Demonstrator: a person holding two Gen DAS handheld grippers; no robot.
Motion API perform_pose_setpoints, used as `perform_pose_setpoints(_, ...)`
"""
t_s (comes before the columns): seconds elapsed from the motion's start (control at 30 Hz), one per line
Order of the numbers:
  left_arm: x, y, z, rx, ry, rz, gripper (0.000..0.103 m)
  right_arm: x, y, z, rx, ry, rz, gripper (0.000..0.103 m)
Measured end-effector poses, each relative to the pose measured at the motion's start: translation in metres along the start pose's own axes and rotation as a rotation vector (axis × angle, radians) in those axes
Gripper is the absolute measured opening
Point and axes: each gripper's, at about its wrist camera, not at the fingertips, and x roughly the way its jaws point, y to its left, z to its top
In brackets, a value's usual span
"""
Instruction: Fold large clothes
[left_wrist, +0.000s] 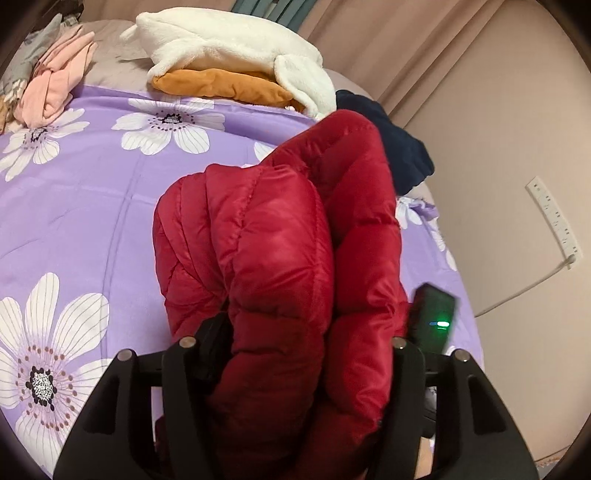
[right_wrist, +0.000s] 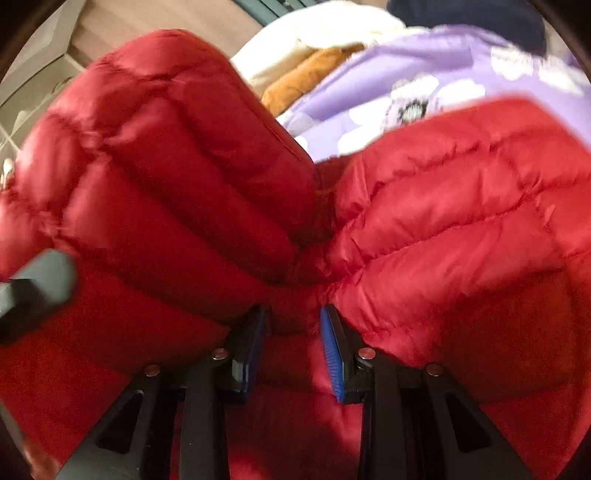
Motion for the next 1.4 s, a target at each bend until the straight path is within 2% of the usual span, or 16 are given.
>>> perform_pose_setpoints(0.13, 0.002, -0.005, -0.002, 0.002, -0.005, 0.027, 0.057, -0.039, 0.008, -0.001, -0.058, -0.065, -0.048, 0.031)
perform_pose_setpoints(0.3, 0.002, -0.009, -0.003, -0.013, -0.013, 0.048, 0.057, -0.097, 0.002, -0.013, -0.125, -0.123, -0.167, 0.031)
perform_pose_setpoints(0.43, 0.005, -0.024, -0.007, 0.004, -0.020, 0.068, 0.056, -0.109, -0.020, -0.030, -0.122, -0.092, -0.271, 0.031)
perform_pose_setpoints(0.47, 0.007, -0.027, -0.008, 0.009, -0.019, 0.070, 0.057, -0.108, -0.028, -0.033, -0.108, -0.080, -0.274, 0.031)
perform_pose_setpoints(0.73, 0.034, -0.075, -0.017, 0.097, 0.000, 0.098, 0.057, -0.091, -0.057, -0.048, 0.032, -0.079, -0.159, 0.031)
perform_pose_setpoints(0.8, 0.043, -0.087, -0.021, 0.129, 0.010, 0.103, 0.060, -0.089, -0.063, -0.050, 0.051, -0.090, -0.131, 0.031)
perform_pose_setpoints(0.87, 0.057, -0.100, -0.026, 0.166, 0.028, 0.110, 0.067, -0.090, -0.070, -0.051, 0.071, -0.103, -0.095, 0.031)
perform_pose_setpoints(0.97, 0.074, -0.109, -0.033, 0.208, 0.061, 0.114, 0.076, -0.096, -0.081, -0.056, 0.104, -0.116, -0.068, 0.016)
perform_pose_setpoints(1.0, 0.077, -0.110, -0.034, 0.219, 0.067, 0.117, 0.076, -0.097, -0.087, -0.057, 0.121, -0.120, -0.044, 0.015)
perform_pose_setpoints(1.07, 0.078, -0.109, -0.034, 0.236, 0.087, 0.090, 0.083, -0.105, -0.100, -0.058, 0.181, -0.131, 0.031, 0.015)
perform_pose_setpoints(1.1, 0.077, -0.106, -0.033, 0.233, 0.106, 0.044, 0.085, -0.109, -0.105, -0.058, 0.202, -0.137, 0.057, 0.015)
perform_pose_setpoints(1.17, 0.075, -0.099, -0.029, 0.221, 0.144, -0.069, 0.098, -0.120, -0.118, -0.058, 0.262, -0.158, 0.118, 0.016)
perform_pose_setpoints(1.2, 0.073, -0.094, -0.028, 0.206, 0.154, -0.125, 0.099, -0.123, -0.124, -0.057, 0.292, -0.169, 0.152, 0.021)
perform_pose_setpoints(1.27, 0.071, -0.086, -0.026, 0.190, 0.171, -0.203, 0.101, -0.131, -0.137, -0.055, 0.380, -0.196, 0.257, 0.038)
perform_pose_setpoints(1.33, 0.069, -0.076, -0.026, 0.166, 0.180, -0.282, 0.101, -0.135, -0.146, -0.049, 0.441, -0.213, 0.333, 0.063)
perform_pose_setpoints(1.4, 0.068, -0.069, -0.027, 0.148, 0.195, -0.339, 0.101, -0.138, -0.147, -0.037, 0.478, -0.225, 0.360, 0.071)
